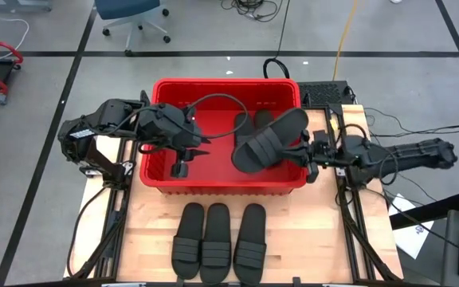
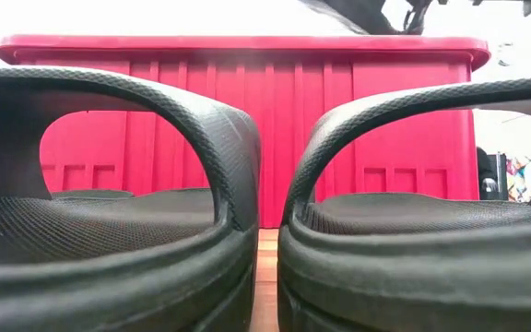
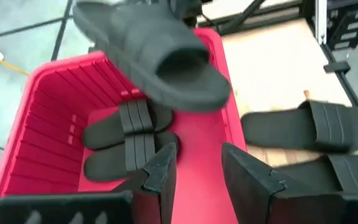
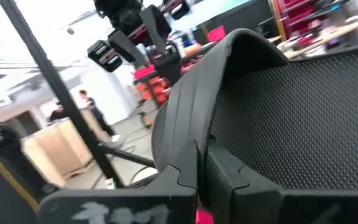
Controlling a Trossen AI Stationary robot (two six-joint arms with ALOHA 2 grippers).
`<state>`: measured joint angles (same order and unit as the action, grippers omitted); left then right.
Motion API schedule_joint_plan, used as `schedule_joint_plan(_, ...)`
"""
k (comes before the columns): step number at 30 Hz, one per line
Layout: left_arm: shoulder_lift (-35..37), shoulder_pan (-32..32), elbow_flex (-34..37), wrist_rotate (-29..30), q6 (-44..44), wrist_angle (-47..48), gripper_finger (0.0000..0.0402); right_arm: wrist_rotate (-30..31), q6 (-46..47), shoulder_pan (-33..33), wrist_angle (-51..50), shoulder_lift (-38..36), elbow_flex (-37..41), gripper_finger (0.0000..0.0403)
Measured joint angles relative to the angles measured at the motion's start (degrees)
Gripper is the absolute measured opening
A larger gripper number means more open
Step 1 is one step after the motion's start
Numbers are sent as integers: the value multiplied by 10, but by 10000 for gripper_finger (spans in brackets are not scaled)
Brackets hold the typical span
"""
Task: Pick and place slides into bin
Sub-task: Put the black slide into the red bin
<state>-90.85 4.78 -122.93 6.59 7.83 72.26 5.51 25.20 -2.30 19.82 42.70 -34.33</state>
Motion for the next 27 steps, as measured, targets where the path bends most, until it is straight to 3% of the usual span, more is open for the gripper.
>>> schedule_joint_plan(6,0,0,0,0,10,-18,124,-117,42,93,35,59,-3,0)
schedule_joint_plan(15,0,0,0,0,9,-21,124,-283,41,190,13,167,-103,0)
schedule_joint_plan(21,0,0,0,0,7,-19,124,-330,14,234,-113,230,-190,0)
schedule_joint_plan(27,0,0,0,0,7,-18,124,-373,-21,273,-161,298,-282,0)
